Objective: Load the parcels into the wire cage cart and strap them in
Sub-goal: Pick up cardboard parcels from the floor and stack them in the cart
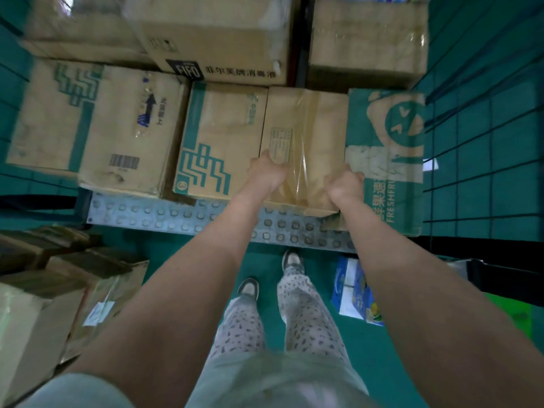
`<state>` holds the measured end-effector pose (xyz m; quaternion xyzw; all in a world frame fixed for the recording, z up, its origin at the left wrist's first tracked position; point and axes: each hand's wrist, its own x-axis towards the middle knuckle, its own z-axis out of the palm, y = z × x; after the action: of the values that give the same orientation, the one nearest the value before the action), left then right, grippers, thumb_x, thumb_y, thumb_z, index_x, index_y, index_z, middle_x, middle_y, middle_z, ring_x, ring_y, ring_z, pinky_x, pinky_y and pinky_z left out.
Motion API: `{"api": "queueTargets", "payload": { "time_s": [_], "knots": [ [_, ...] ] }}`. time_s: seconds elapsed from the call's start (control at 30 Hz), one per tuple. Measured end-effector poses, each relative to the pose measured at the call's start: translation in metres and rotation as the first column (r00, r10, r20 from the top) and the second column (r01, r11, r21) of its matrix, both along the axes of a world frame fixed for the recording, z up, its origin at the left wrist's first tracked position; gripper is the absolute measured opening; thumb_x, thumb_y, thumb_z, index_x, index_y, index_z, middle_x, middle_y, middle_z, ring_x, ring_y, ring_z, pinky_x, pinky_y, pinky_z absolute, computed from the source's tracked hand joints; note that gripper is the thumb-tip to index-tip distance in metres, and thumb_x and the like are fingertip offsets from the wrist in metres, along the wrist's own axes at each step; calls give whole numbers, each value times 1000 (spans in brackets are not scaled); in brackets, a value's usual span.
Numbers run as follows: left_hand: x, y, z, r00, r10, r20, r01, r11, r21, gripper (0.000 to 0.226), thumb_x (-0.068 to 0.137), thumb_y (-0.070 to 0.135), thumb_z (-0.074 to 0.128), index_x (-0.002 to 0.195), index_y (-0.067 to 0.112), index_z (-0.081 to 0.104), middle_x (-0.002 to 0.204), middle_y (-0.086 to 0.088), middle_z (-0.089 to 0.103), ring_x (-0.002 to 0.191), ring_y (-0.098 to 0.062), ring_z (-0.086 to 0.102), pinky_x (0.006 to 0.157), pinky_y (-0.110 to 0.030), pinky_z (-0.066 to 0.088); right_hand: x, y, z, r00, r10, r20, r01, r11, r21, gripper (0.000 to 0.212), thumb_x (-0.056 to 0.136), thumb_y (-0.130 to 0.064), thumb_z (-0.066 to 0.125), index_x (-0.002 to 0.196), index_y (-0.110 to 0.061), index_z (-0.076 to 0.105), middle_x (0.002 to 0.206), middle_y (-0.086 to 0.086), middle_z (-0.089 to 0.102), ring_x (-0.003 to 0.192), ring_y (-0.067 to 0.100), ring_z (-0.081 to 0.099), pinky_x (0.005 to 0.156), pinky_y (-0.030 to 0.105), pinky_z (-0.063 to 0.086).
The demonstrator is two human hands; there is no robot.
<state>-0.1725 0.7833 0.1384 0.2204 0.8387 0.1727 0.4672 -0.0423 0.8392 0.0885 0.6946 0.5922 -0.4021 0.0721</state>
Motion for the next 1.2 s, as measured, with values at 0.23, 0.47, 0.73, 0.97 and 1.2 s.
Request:
{"api": "queueTargets", "payload": {
  "time_s": [0.23, 0.47, 0.73, 0.97, 1.2],
  "knots": [
    [-9, -30, 56, 992, 40, 120, -60, 984, 169, 44, 98, 18, 43, 142, 16, 41, 147, -4, 41, 135, -22, 37, 108, -27, 27, -14, -25, 61, 888, -269, -372, 275, 961, -38, 35, 95, -21, 50, 129, -11, 55, 131, 8, 57, 108, 19, 54, 98, 31, 42],
    [-22, -68, 89, 985, 69, 155, -107, 962, 250, 18, 96, 22, 48, 109, 23, 61, 129, -1, 58, 122, -20, 50, 106, -39, 37, -13, -56, 97, 813, -369, -450, 398, 917, -34, 38, 96, -21, 47, 131, -7, 52, 117, 6, 57, 98, 17, 47, 99, 35, 43],
    [-27, -96, 114, 980, -47, 193, -22, 941, 337, 23, 97, 15, 45, 114, 17, 60, 119, 2, 58, 109, -15, 51, 92, -30, 39, -4, -99, 125, 676, -493, -547, 544, 835, -81, 28, 95, -18, 47, 119, -10, 58, 101, 5, 56, 83, 20, 53, 62, 25, 44],
    [5, -118, 133, 959, -230, 164, 157, 917, 367, 27, 98, 13, 44, 122, 11, 57, 126, -5, 58, 106, -16, 53, 77, -22, 41, 30, -146, 137, 468, -663, -584, 703, 680, -210, 8, 94, -13, 51, 90, -12, 59, 97, 7, 56, 80, 19, 53, 71, 32, 51],
    [74, -141, 133, 893, -414, 177, 356, 890, 285, 26, 97, 15, 44, 116, 16, 61, 118, -2, 60, 108, -18, 54, 83, -27, 38, 97, -212, 137, 347, -760, -550, 768, 567, -298, 5, 96, -20, 51, 98, -17, 53, 94, 3, 58, 72, 16, 56, 63, 27, 43]
  ]
}}
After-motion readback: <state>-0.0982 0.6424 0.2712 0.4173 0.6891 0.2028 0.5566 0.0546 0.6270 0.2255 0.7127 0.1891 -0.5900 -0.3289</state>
